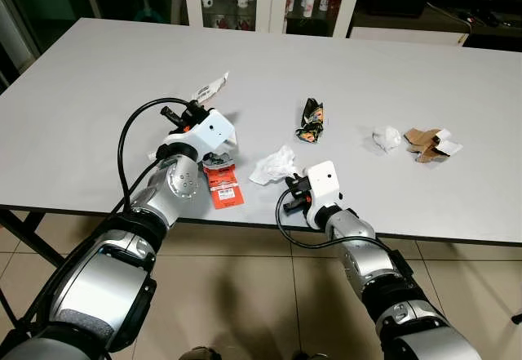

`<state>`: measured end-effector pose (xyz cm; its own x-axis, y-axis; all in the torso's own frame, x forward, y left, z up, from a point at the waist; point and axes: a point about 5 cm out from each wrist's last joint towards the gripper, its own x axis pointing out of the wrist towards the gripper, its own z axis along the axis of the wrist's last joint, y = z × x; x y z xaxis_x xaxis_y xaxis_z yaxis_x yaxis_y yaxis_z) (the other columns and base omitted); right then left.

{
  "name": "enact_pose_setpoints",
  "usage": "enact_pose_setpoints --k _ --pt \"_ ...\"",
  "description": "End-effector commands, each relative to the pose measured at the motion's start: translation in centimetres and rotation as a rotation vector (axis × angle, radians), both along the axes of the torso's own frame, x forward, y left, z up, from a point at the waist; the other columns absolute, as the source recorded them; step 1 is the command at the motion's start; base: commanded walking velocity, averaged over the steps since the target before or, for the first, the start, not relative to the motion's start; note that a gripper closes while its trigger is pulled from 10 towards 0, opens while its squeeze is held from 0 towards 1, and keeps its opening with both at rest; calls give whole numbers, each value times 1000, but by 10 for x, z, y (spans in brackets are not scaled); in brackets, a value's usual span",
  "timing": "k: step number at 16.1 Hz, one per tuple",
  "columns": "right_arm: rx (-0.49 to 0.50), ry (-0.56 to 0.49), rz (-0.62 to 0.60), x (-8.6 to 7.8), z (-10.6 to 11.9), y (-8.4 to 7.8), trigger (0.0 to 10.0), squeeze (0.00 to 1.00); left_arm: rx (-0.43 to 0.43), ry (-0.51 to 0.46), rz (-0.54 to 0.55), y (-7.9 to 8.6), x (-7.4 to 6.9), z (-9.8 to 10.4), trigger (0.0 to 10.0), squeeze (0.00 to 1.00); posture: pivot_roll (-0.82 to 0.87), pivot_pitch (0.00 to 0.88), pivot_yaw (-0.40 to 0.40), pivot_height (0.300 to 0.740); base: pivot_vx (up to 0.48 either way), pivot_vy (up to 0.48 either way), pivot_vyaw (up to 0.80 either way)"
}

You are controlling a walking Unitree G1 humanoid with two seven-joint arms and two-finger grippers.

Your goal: Picking trash to rubbish bin

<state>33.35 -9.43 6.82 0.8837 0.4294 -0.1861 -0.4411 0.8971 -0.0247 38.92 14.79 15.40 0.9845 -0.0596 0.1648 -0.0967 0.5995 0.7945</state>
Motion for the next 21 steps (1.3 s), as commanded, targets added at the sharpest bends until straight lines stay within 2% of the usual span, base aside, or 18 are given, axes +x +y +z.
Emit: enact_pose_setpoints --k 1,2,4,7,9,12,13,17,18,19,21 --pt "-10 7 -16 2 1 -2 0 0 -28 -15 -6 -3 0 2 10000 0 9 28 -14 740 0 0 0" --pt "-14 -7 -32 4 4 -1 10000 0 -55 -13 0 -2 -1 1 10000 0 16 32 -15 740 0 0 0" --pt "-11 -44 -75 8 9 -3 10000 0 -88 -6 5 -1 -2 -1 10000 0 15 33 -9 740 0 0 0" --pt "123 -184 -207 17 36 -21 10000 0 -120 5 -52 -13 -8 -9 10000 0 7 36 -2 740 0 0 0" --pt "198 -272 -263 20 53 -31 10000 0 -185 -9 -86 -25 -11 -10 10000 0 5 41 -6 740 0 0 0" --pt "246 -326 -314 22 64 -38 10000 0 -236 -12 -97 -30 -13 -10 10000 0 3 43 -6 740 0 0 0" --pt "282 -362 -350 22 69 -44 10000 0 -296 -28 -106 -29 -16 -9 10000 0 -2 45 -2 740 0 0 0" --pt "301 -382 -378 17 66 -49 10000 0 -477 -85 -109 -21 -24 -6 10000 0 5 45 -17 740 0 0 0" --pt "300 -370 -390 14 61 -51 10000 0 -549 -106 -98 -18 -28 -9 10000 0 4 47 -22 740 0 0 0" --pt "299 -373 -405 13 60 -55 10000 0 -587 -106 -85 -16 -31 -12 10000 0 2 47 -26 740 0 0 0" --pt "271 -407 -445 8 60 -63 10000 0 -598 -104 -82 -13 -34 -15 10000 0 -2 48 -29 740 0 0 0"
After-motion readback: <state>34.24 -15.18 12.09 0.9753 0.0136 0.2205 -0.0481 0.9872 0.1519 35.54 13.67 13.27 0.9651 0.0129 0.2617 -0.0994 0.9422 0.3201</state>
